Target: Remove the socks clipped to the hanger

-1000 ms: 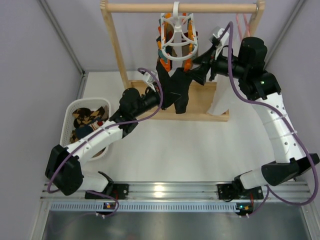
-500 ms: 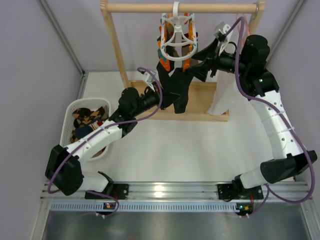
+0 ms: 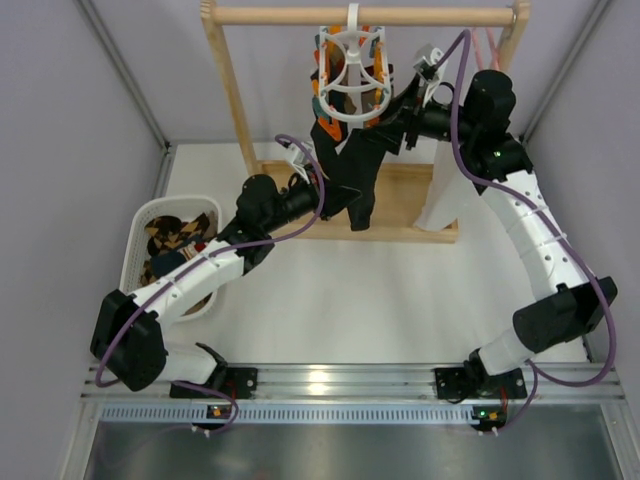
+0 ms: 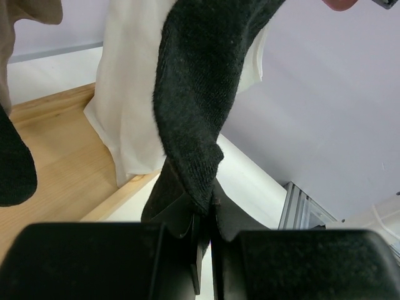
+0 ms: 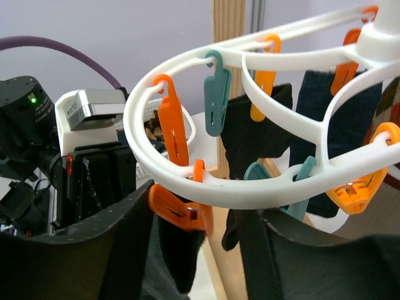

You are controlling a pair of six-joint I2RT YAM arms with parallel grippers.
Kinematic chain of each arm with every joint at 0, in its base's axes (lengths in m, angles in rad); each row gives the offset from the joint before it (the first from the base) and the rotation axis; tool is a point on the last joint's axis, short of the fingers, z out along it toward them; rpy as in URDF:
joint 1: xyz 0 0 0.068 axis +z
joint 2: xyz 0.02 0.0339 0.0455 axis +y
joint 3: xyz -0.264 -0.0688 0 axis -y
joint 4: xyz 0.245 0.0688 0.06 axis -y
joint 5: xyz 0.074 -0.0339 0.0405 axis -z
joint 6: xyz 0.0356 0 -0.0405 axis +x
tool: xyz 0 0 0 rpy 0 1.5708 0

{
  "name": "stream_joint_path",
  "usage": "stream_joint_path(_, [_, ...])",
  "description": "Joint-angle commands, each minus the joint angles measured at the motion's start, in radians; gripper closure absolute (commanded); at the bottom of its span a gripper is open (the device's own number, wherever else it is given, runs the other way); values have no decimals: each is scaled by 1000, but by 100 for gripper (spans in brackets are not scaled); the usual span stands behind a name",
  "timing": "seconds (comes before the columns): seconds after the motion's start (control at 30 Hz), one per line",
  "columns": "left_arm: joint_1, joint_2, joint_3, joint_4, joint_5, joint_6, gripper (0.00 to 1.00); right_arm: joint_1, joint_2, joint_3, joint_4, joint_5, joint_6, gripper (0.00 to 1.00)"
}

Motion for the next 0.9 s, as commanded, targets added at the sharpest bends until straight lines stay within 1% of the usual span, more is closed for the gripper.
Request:
stream_joint_path(0.0, [9, -38, -3, 56, 28, -12, 91, 12, -32, -12, 175, -9, 22, 52])
stream_joint_path(0.03, [11, -38, -4, 56, 29, -12, 91, 12, -34, -20, 180, -4, 23, 56])
stream_joint_path(0.1, [12, -38, -7, 57, 29, -12, 91, 12, -38, -27, 194, -3, 39, 73])
stream_joint_path(0.27, [20, -41, -15, 57, 29, -15, 91, 14, -58, -60, 220, 5, 52, 75])
stream_joint_path(0.3, [18, -41, -18, 57, 31, -16, 91, 12, -63, -66, 223, 5, 54, 79])
stream_joint_path(0.33, [20, -42, -19, 57, 29, -16, 91, 14, -66, -78, 228, 14, 58, 79])
stream_joint_path(0.43, [21, -53, -27, 57, 37, -19, 91, 14, -80, -98, 237, 23, 66, 76])
stream_joint_path(0.47, [21, -57, -32, 57, 45, -19, 92, 12, -87, -103, 239, 25, 65, 77])
stream_joint_path(0.5, [23, -62, -36, 57, 46, -16, 92, 14, -92, -104, 239, 32, 65, 83])
stream_joint_path(0.53, [21, -68, -50, 57, 45, -15, 92, 14, -95, -112, 236, 74, 68, 88])
stream_joint_path(0.57, [23, -80, -56, 57, 45, -12, 92, 11, -101, -113, 234, 92, 72, 99])
stream_joint_path(0.6, [25, -87, -62, 57, 37, -10, 92, 12, -103, -113, 234, 102, 78, 100])
stream_joint_path(0.63, [28, -93, -68, 57, 37, -13, 92, 11, -103, -113, 234, 91, 80, 97])
stream_joint_path(0.67, [31, -99, -79, 57, 37, -13, 92, 12, -100, -110, 234, 85, 86, 90])
stream_joint_path(0.7, [34, -113, -85, 57, 42, -18, 92, 11, -101, -112, 228, 85, 89, 81])
stream_joint_path(0.77, [38, -134, -105, 46, 43, -18, 92, 12, -110, -119, 220, 80, 85, 78])
stream_joint_path(0.8, [41, -160, -111, 33, 36, -10, 92, 11, -117, -126, 217, 74, 82, 63])
stream_joint_path(0.83, [41, -182, -119, 8, 2, -1, 92, 12, -123, -144, 216, 65, 80, 56])
stream_joint_path(0.87, [43, -200, -125, -41, -21, 11, 92, 11, -140, -155, 217, 59, 74, 56])
